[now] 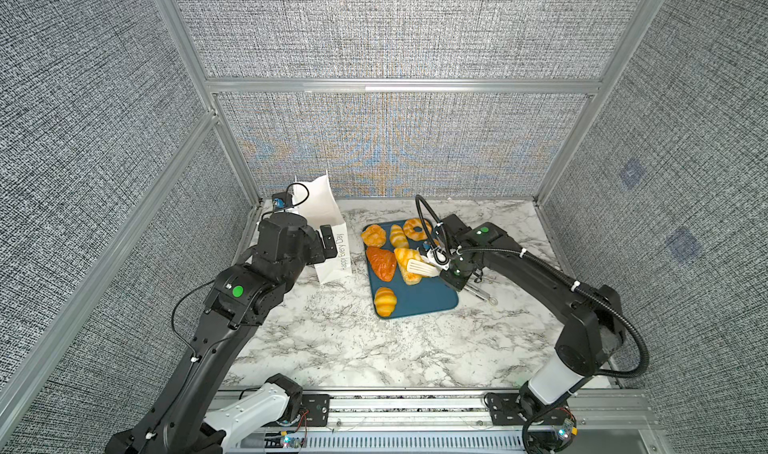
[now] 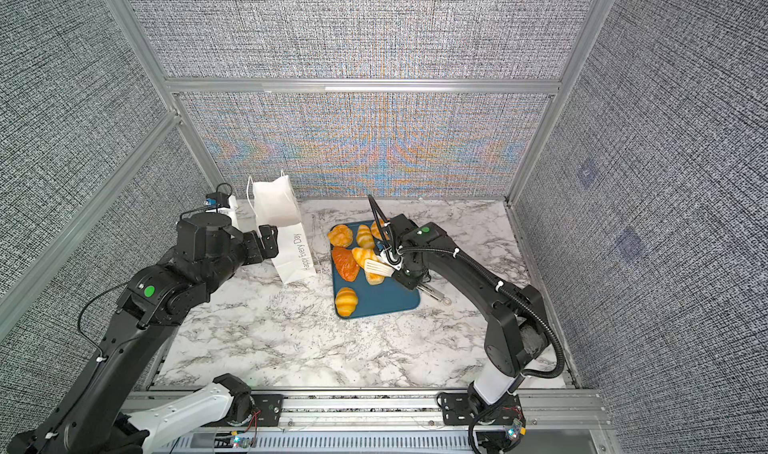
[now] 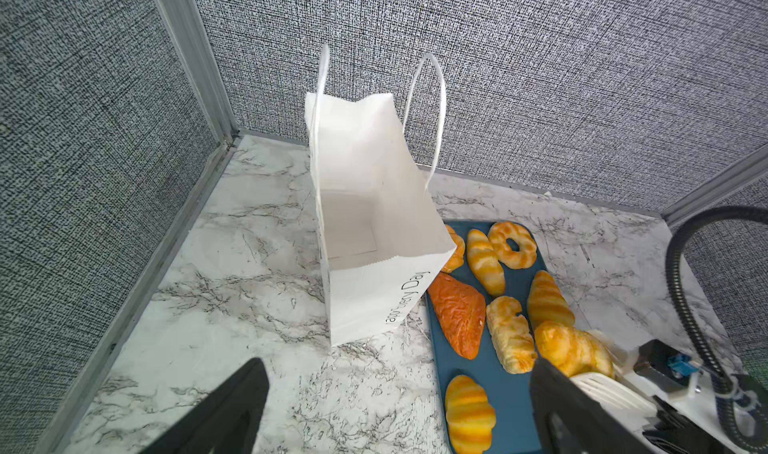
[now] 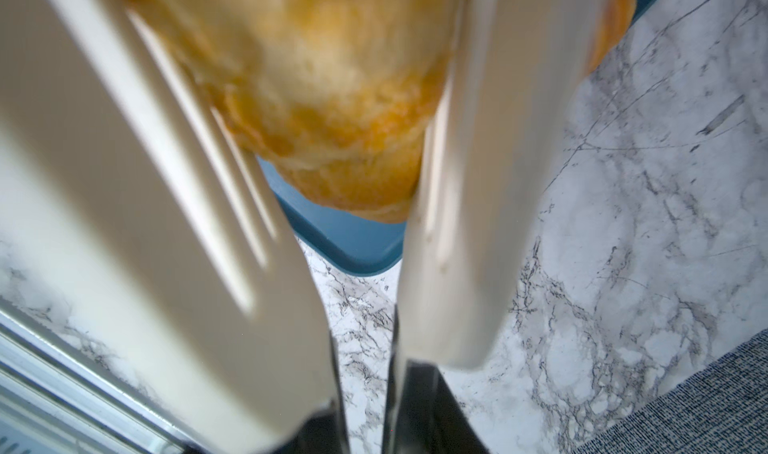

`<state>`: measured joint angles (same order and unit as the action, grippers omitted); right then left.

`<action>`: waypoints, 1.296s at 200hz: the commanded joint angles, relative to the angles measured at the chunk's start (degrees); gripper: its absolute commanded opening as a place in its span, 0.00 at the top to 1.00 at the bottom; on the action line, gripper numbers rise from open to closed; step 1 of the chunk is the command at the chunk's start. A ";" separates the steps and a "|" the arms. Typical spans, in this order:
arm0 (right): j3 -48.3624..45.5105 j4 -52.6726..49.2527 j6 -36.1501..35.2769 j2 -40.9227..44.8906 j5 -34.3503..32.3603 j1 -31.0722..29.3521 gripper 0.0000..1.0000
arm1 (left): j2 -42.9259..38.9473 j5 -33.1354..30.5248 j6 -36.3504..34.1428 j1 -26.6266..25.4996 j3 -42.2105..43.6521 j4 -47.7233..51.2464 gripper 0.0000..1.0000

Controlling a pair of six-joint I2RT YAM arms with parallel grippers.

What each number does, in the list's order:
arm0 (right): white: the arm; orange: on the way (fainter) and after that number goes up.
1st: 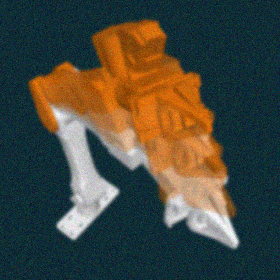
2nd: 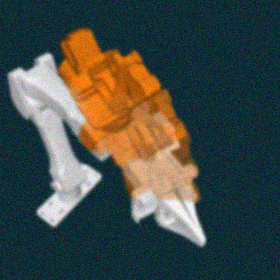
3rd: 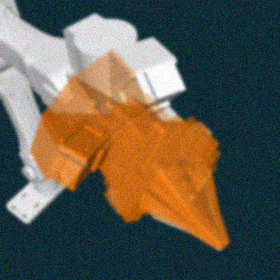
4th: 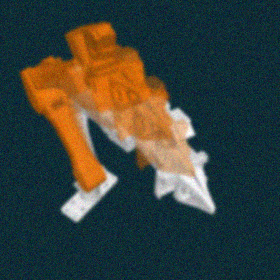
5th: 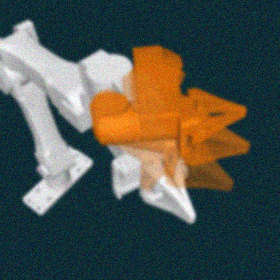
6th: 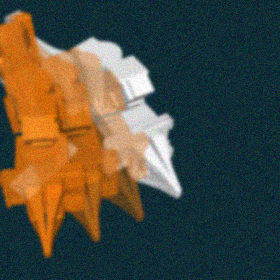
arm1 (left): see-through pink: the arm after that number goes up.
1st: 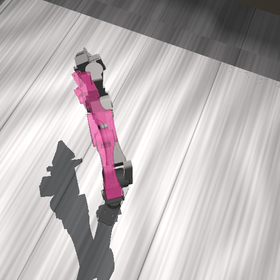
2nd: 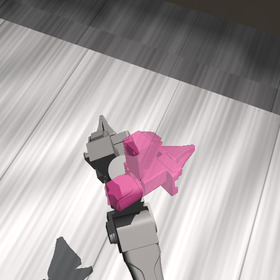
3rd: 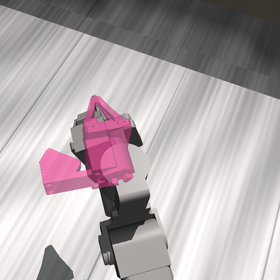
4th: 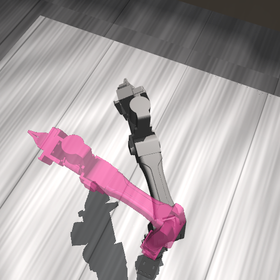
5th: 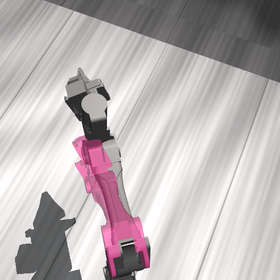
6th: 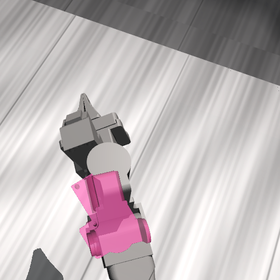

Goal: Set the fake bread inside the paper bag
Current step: 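Lift the croissant in the tongs and carry it toward the paper bag, then hold the croissant over the bag opening and lower it inside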

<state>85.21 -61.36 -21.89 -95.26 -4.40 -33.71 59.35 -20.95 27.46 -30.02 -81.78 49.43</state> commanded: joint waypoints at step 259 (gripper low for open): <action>41.43 14.41 21.49 -16.92 31.53 -8.03 0.68 | -0.58 19.86 -4.88 24.04 12.42 -8.23 0.01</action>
<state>123.81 -50.54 -4.51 -110.19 23.53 -41.52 59.24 -1.52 22.57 -6.28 -69.60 42.44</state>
